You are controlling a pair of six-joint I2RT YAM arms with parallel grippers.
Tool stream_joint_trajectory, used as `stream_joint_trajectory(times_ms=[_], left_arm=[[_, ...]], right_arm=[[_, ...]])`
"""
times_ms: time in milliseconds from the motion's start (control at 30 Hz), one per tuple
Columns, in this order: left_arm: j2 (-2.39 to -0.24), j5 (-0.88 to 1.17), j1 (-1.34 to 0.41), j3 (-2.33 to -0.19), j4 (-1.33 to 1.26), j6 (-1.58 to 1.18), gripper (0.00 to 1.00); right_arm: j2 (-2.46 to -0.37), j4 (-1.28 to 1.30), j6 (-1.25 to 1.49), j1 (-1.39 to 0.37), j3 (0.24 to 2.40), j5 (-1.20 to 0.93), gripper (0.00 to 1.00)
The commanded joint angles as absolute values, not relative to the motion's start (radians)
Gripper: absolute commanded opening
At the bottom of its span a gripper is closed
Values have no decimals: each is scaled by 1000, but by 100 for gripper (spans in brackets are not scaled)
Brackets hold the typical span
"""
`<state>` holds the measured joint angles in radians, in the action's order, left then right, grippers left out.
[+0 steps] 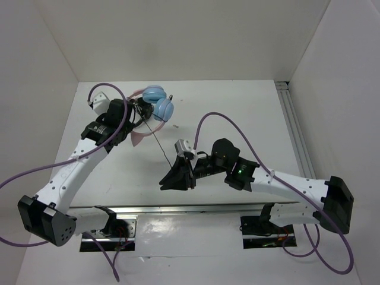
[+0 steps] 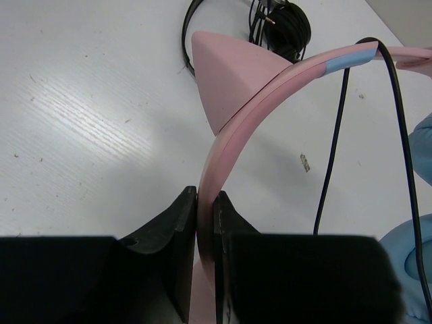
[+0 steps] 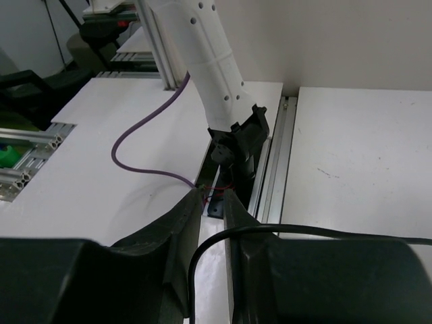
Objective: Wrap the headphones
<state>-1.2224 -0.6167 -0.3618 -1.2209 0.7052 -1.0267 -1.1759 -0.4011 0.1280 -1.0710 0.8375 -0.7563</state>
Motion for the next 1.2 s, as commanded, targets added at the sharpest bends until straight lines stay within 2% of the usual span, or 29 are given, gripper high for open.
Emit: stream_joint_trajectory(times_ms=[0,133,300,633,933,1167], left_arm=[[-1226,-649,-353,-1229,600,-1060,0],[-1236,-649,-353,-1220,589,-1048,0],[-1268,-670,-353,-1210,589,-1014,0],[-1287,-666,-484,-1210,483,-672,0],[-1298,-707,-698,-1256,469,-359,0],[-1289,-874,-874,-1246,541,-202,0]], right_arm=[[-1120,-382,107,-1083,890,-750,27],[-1109,-333,88,-1083,890,-726,27],[-1086,-172,6,-1092,951,-577,0],[-1143,181,-274,-1092,1198,-246,0],[-1170,299,-393,-1092,1299,-25,0],[-1181,374,-459,-1126,1325,184,0]])
